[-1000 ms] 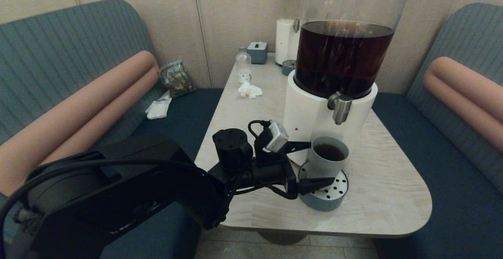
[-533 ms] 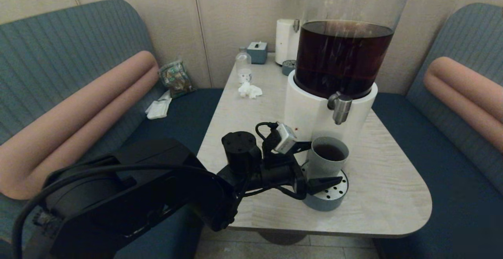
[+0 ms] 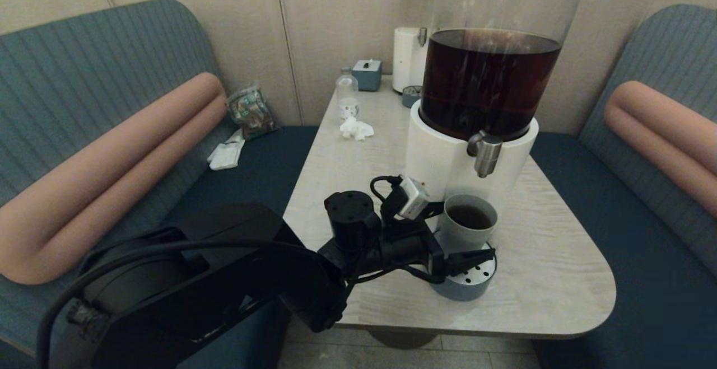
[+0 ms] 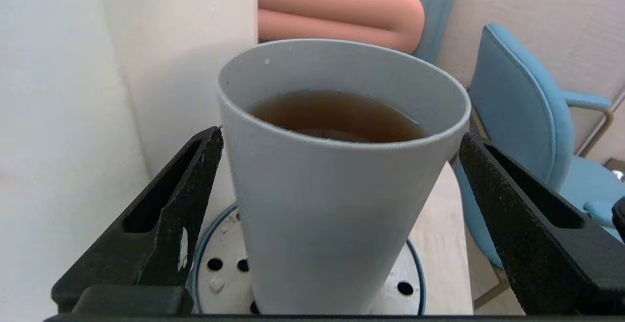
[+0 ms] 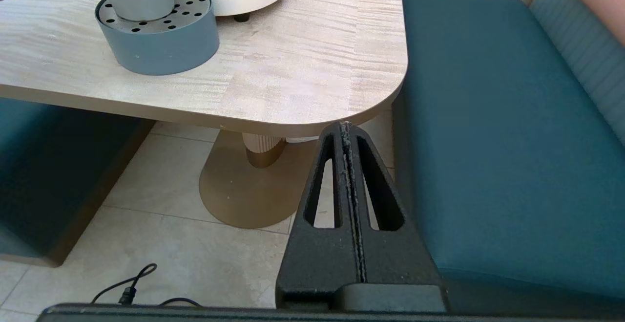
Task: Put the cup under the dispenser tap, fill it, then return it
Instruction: Place the cup next to the water dispenser
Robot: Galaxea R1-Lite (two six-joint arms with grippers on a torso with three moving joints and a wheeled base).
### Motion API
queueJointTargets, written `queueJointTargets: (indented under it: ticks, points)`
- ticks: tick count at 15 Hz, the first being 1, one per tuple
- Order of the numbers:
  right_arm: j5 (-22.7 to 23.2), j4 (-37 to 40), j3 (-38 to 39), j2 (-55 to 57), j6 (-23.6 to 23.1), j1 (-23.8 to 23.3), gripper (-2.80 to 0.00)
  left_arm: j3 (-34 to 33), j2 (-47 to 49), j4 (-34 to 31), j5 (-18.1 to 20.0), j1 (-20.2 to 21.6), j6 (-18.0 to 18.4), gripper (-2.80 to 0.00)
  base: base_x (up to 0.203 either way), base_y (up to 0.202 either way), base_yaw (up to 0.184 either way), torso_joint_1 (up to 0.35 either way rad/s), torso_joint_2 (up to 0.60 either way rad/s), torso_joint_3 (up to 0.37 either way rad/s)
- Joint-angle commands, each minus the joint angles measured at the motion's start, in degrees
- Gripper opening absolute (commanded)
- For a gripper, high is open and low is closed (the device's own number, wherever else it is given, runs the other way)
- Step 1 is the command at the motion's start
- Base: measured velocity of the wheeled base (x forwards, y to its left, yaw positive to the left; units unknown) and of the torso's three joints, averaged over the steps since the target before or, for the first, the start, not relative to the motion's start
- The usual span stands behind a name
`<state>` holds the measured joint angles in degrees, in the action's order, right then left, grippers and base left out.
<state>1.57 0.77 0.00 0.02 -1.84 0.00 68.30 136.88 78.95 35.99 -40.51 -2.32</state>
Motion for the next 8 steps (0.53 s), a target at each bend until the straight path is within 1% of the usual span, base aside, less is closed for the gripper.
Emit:
queueJointTargets:
  ticks: [1,5,8]
  points:
    - [0.1,0.0,0.0,0.0,-0.1,0.0,-2.8,1.0,1.0,0.4,0.2,-0.2,-0.1,0.0,0.0,0.0,0.0,0.0,0.0,0.0]
    - [0.1,0.0,0.0,0.0,-0.1,0.0,-2.8,3.2,2.9,0.4,0.1,-0.4,-0.1,0.0,0.0,0.0,0.0,0.0,0.0,0.0]
    - [0.1,0.0,0.0,0.0,0.0,0.0,-2.8,3.5,3.1,0.5,0.0,-0.5,-0.1,0.0,0.0,0.0,0.0,0.0,0.0,0.0]
